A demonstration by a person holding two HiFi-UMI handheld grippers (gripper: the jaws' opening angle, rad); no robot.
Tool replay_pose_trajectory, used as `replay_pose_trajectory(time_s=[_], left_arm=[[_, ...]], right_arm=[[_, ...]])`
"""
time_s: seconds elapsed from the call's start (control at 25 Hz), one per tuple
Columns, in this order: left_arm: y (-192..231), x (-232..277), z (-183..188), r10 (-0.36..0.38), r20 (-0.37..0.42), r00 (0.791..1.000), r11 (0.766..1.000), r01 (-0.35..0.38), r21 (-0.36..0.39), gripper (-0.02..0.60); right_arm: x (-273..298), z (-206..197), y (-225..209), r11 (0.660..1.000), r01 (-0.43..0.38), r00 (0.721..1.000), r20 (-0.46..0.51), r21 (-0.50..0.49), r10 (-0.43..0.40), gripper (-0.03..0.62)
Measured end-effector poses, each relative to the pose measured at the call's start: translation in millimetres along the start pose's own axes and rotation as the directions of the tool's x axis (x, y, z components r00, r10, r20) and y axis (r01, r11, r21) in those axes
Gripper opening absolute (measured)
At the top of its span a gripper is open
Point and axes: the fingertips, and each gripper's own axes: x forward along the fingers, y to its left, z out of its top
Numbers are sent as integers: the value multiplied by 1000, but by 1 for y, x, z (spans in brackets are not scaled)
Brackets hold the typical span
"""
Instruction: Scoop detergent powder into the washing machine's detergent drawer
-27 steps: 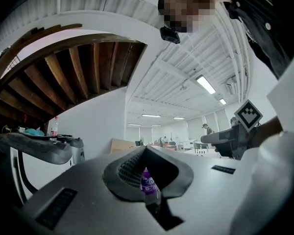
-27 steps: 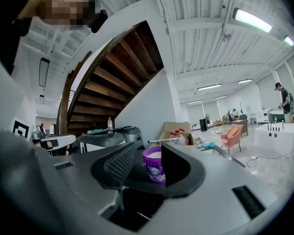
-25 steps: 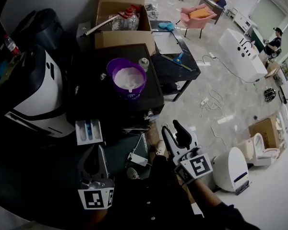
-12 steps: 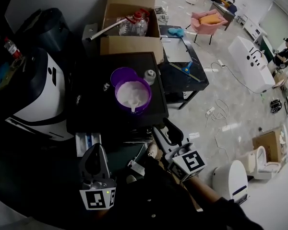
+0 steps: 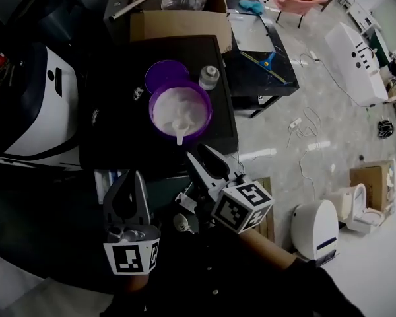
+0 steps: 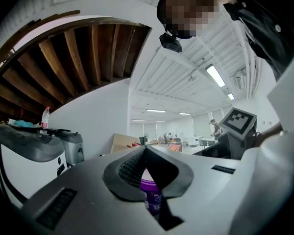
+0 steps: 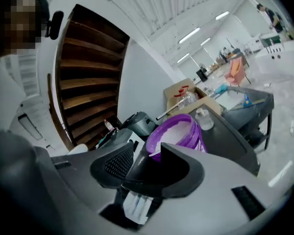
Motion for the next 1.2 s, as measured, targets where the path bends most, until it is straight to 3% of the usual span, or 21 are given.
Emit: replay_pose_trajectory(time_s=[0.16, 0.4, 0.72, 0.96, 1.2], left_arm=[[0, 15, -7, -9, -16, 1000, 1000, 9, 11, 15], [0, 28, -16, -20, -37, 999, 1000, 20, 13, 15], [-1, 35, -22, -26, -53, 998, 1000, 26, 7, 15], [0, 39, -27, -23, -62, 998, 1000, 22, -5, 15], [0, 41, -28, -17, -68, 998, 1000, 16, -11, 15]], right_arm=[[19, -10, 0, 973, -22, 1000, -10, 231, 25, 186], [38, -24, -9, 879, 0, 999, -36, 477, 20, 186], [50, -26, -15, 815, 14, 999, -41, 579, 12, 168], [50, -27, -24, 784, 44, 999, -42, 620, -23, 71], [50, -27, -23, 761, 35, 999, -36, 648, -14, 34]])
